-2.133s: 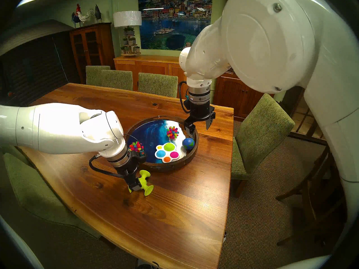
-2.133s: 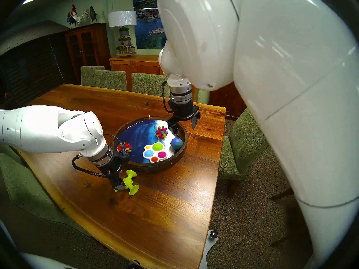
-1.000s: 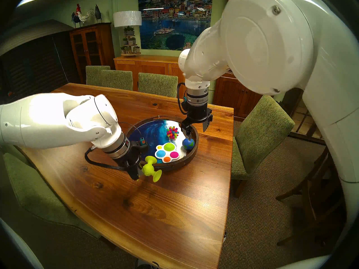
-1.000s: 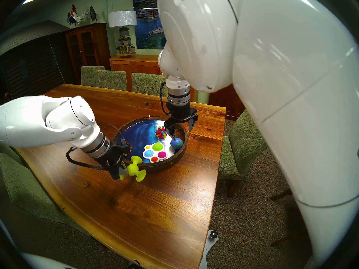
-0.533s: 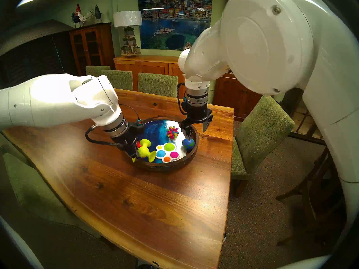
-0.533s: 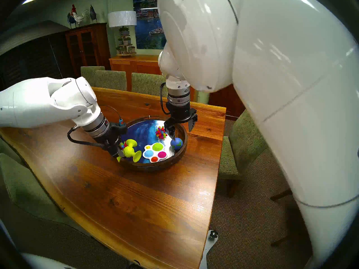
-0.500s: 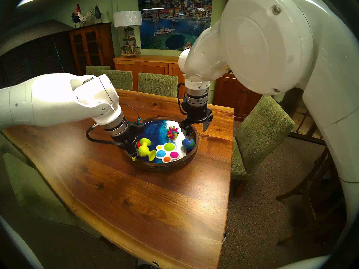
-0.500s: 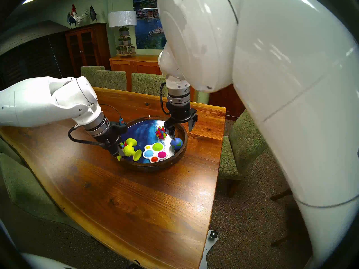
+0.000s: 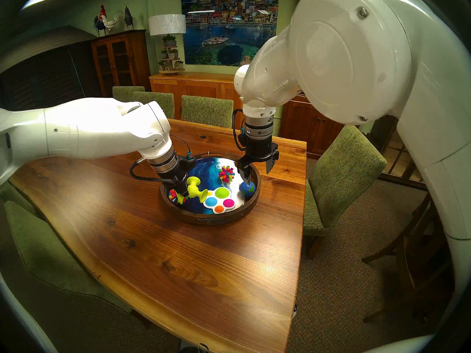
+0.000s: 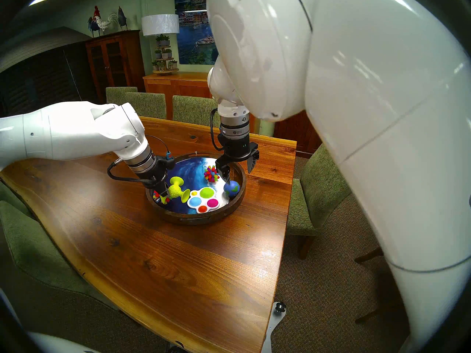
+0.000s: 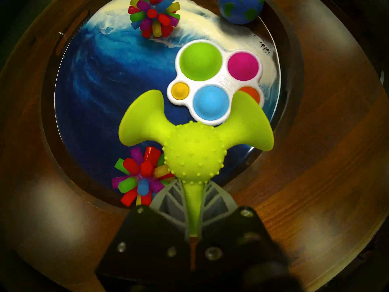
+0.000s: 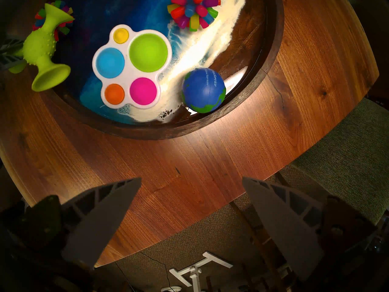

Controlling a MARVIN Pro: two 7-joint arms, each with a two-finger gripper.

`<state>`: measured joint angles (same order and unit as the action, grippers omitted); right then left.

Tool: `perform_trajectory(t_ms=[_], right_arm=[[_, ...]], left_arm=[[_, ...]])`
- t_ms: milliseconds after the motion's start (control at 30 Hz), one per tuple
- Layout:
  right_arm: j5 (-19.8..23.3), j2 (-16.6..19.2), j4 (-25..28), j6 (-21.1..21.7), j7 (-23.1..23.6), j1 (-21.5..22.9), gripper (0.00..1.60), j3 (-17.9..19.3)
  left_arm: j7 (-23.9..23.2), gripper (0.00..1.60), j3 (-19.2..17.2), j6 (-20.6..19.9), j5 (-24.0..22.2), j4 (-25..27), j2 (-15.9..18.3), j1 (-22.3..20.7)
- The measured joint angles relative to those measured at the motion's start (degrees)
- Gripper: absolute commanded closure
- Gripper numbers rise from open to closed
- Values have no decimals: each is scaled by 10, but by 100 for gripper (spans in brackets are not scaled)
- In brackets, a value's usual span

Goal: Put toys in center tray

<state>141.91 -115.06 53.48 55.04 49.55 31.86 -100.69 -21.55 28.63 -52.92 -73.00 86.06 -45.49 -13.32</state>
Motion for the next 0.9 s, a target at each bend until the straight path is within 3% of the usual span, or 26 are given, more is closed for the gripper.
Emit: perform_trajectory(t_ms=[233, 267, 333, 433, 467, 500, 567, 600, 667, 900], right_arm=[[-2, 0, 0, 0, 1, 0, 0, -1], [-3, 0, 0, 0, 2, 0, 0, -1], [-4, 0, 0, 0, 2, 0, 0, -3], [-6, 0, 0, 0, 2, 0, 0, -5], [-7, 0, 0, 0, 2, 0, 0, -6], [-8, 0, 0, 0, 2, 0, 0, -7], [-9, 0, -1, 0, 2, 0, 0, -9], [-9, 0, -1, 0, 2, 0, 0, -10], [-10, 0, -1, 0, 2, 0, 0, -12], [-12, 0, -2, 0, 2, 0, 0, -14]], left_arm=[[-22, 160, -8, 3, -20, -65, -45, 30], [-28, 120, -8, 3, -21, -74, -50, 32], [-40, 102, -8, 4, -23, -89, -61, 37], [-55, 103, -6, 5, -23, -104, -73, 39], [-60, 127, -5, 6, -22, -108, -76, 40], [-65, 136, -4, 7, -21, -114, -80, 41], [-74, 115, -1, 10, -16, -122, -86, 42], [-77, 83, 0, 12, -13, -125, -88, 43], [-84, 0, 3, 15, -7, -130, -90, 43], [-99, 0, 9, 22, 9, -127, -89, 42]])
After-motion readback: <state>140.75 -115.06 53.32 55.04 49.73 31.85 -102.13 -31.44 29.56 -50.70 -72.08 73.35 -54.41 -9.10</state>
